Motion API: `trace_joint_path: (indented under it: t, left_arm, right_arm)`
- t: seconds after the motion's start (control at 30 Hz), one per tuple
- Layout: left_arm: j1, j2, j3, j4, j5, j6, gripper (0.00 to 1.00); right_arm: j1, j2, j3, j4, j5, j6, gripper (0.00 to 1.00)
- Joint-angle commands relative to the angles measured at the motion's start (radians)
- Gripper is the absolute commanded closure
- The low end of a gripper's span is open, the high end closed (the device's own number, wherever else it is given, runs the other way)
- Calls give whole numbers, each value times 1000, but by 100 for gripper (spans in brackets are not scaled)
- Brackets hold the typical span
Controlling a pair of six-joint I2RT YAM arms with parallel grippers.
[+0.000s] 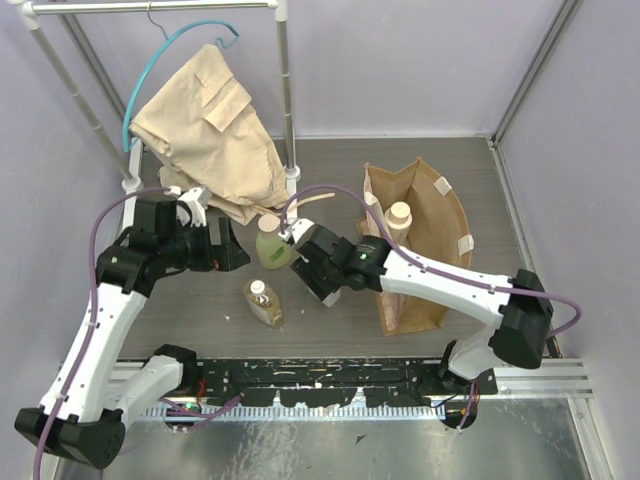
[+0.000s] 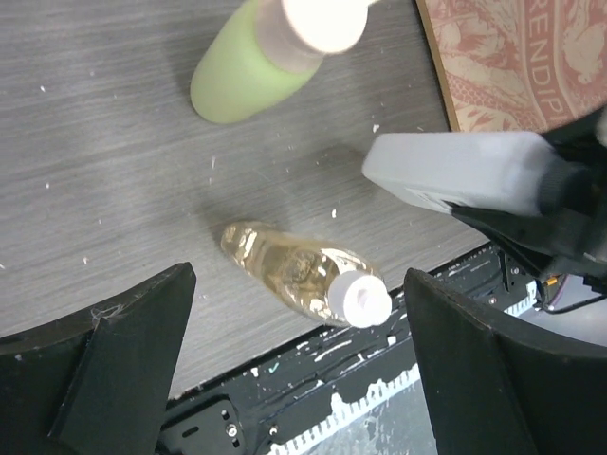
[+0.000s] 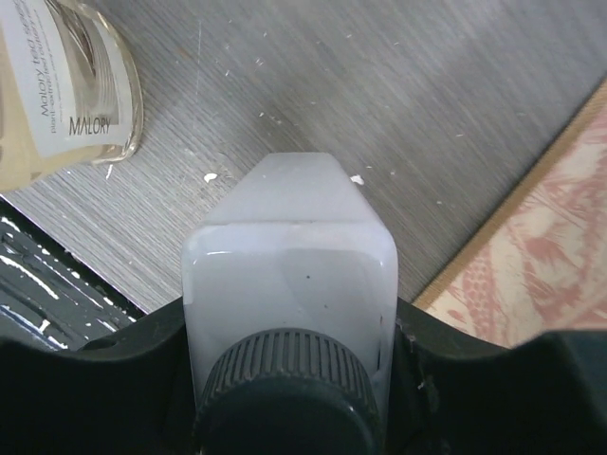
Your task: Place the personal care products into the canvas bag
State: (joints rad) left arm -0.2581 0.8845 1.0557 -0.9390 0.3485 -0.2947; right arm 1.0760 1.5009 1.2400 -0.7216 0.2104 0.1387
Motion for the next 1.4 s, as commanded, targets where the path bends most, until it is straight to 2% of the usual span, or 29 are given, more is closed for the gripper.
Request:
trace_joint_path:
  t: [0.0,0.17,0.43,0.57,0.73,1.17,1.37]
  left_arm:
    - [0,83,66,93,-13,45,2]
    - [0,184,101,178,-22,110,2]
    - [-20,395,207,218,-20,250,2]
    - [-59,516,249,215,-16,330,2]
    - [-94,633,296,198,-23,344,2]
    - [-96,737,314,216,70,329,0]
    - [-97,749,322,205,62,327,2]
  right_arm:
    - [-1,-143,134,34,67,19,99]
    - [0,-188,234,-7,52,10,99]
    - [0,-223,378,-66,124,-23,99]
    - [0,-228,413,-94,113,-20,99]
    - [-1,-250,423,-124,117,-15,99]
    - [0,-286,383,-145,188,-21,99]
    - [0,-282,390,-155,205,-27,99]
